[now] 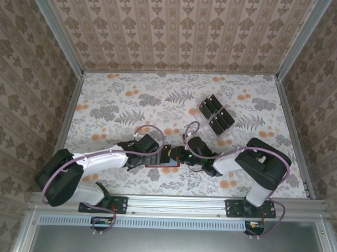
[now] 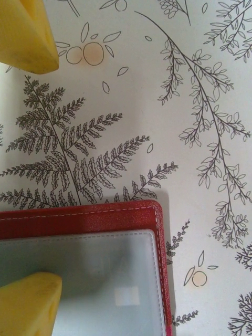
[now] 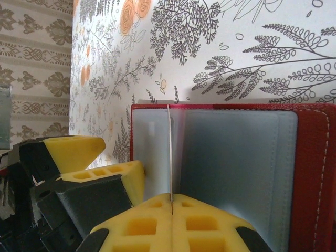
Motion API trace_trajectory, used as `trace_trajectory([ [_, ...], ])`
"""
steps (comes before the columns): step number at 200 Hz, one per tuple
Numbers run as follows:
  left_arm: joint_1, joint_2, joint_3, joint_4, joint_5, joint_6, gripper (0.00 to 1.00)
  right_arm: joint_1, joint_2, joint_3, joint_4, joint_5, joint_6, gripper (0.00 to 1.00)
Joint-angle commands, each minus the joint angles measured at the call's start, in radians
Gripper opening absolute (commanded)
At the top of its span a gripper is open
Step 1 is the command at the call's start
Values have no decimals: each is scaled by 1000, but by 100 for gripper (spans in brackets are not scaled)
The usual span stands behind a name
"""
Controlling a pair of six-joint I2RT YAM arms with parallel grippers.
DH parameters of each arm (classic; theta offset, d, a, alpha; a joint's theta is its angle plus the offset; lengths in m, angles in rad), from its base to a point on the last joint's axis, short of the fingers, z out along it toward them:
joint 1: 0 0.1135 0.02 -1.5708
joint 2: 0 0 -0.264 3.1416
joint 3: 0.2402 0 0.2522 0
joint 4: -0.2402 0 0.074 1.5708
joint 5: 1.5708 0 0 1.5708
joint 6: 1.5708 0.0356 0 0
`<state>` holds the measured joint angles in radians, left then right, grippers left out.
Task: Put the credit cards into the card holder
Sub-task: Insert the credit card into the card holder.
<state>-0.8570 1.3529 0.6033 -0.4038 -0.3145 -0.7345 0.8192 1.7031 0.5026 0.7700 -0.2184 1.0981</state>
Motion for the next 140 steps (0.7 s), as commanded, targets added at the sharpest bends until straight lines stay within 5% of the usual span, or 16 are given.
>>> trace_trajectory([
  [1,-4,5,-25,-41,-13,-13,100,9,15,16,46,-14,12,0],
  [140,-3,3,-25,-42,-14,-11,100,9,32,-43,112,-10,36,0],
])
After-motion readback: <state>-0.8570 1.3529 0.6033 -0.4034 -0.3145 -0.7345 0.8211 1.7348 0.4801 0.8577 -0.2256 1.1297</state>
